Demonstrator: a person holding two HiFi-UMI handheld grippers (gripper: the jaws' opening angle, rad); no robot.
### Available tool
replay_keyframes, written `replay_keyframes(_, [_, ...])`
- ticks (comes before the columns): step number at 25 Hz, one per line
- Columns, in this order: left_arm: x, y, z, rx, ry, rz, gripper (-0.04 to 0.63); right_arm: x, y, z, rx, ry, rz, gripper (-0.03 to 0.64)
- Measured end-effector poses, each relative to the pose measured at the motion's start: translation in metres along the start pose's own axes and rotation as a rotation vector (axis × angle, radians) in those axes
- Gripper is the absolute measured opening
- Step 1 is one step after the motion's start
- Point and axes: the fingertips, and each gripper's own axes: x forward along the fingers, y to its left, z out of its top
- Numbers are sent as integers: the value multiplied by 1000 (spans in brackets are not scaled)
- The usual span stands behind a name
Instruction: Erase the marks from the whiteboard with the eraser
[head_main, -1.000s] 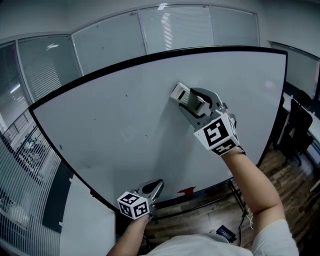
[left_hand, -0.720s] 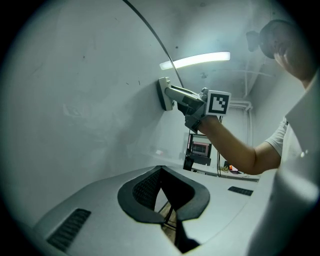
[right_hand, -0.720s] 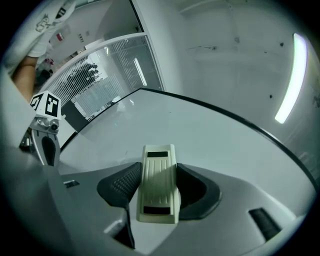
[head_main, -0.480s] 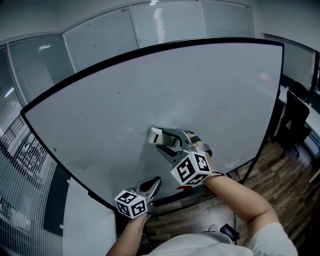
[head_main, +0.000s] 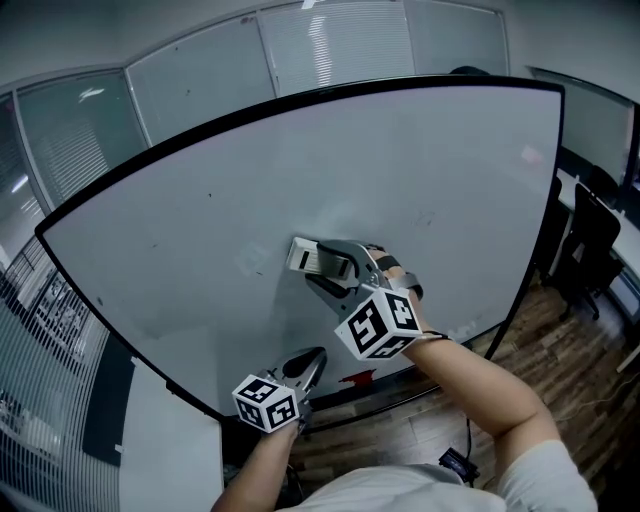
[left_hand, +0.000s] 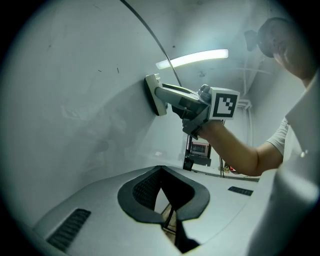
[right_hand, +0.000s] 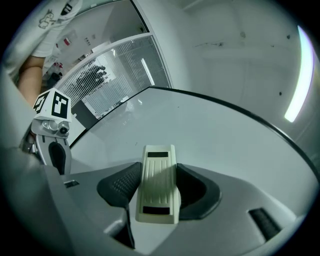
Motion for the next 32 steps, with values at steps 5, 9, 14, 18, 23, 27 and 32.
replay_keyframes(5, [31,-21,10,10,-31,13,8,-36,-90,1,10,-50,-99,232])
replay_keyframes(9, [58,-37,17,18,-46,13,8,-69,-174,1,9,-83,-194,232])
replay_keyframes(14, [87,-53,30,36,-67,30,8,-99,-248,1,-28,-99,-261,232])
replay_keyframes(18, [105,-61,33,39,-78,45,8,-113,-275,-5,-9,-124,-284,232])
replay_keyframes(23, [126,-75,30,39,-83,63,6,-111,-244,-26,-38,-140,-229,231])
replay_keyframes(27, [137,-83,27,29,-83,77,8,-105,-188,-55,-39,-147,-138,232])
replay_keyframes(32, [144,-87,15,10,-69,95,8,-96,-102,-96,-70,-112,2,232])
